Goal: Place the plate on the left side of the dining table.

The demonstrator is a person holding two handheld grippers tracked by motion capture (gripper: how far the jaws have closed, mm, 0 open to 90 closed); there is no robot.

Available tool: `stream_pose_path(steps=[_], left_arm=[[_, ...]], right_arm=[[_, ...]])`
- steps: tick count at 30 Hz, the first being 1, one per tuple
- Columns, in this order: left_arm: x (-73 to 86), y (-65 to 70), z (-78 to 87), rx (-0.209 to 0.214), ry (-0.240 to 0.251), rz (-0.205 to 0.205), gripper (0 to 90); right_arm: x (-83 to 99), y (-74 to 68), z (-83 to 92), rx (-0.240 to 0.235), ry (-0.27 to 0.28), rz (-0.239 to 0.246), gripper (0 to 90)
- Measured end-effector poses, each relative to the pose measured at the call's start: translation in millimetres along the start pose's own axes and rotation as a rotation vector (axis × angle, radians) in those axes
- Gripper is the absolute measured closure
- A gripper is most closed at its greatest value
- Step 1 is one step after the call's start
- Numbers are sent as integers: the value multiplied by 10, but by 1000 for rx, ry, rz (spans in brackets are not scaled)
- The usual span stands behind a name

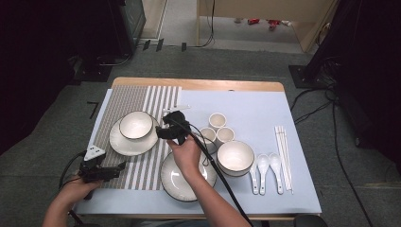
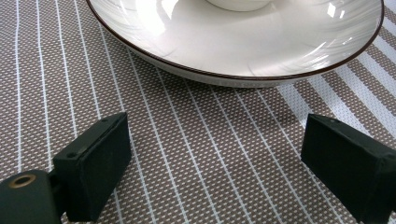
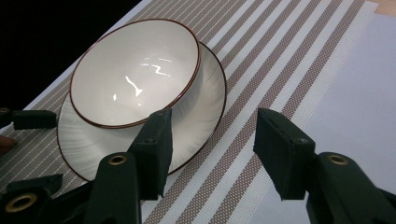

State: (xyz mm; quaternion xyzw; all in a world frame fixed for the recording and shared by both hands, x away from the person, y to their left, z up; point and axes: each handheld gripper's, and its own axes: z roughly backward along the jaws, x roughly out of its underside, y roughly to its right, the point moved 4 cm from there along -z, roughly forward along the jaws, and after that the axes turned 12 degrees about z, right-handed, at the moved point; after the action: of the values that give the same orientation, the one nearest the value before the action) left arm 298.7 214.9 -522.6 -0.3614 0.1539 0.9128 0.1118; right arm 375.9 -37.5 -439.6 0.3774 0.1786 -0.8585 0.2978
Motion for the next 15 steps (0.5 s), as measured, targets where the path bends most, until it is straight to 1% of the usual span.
stream_pose_path(steps=[3,4,6,7,8,15], left_arm=[[0,2,0,-2,-1,-2,85],[0,2,0,-2,-1,-2,85],[0,4,-2,-3,1,-2,85],[0,4,-2,-3,1,-2,85],[0,4,-2,-3,1,-2,85],[-1,1,-1,0,3,2,85]], right_arm=[[0,-4,83,-1,14,1,456],[0,-4,83,-1,14,1,456],[-1,-5,122,-4,19,13,457],[1,-1,149,0,12,26,457],[1,-1,149,0,12,26,457],[37,74,256,3,16,31,434]])
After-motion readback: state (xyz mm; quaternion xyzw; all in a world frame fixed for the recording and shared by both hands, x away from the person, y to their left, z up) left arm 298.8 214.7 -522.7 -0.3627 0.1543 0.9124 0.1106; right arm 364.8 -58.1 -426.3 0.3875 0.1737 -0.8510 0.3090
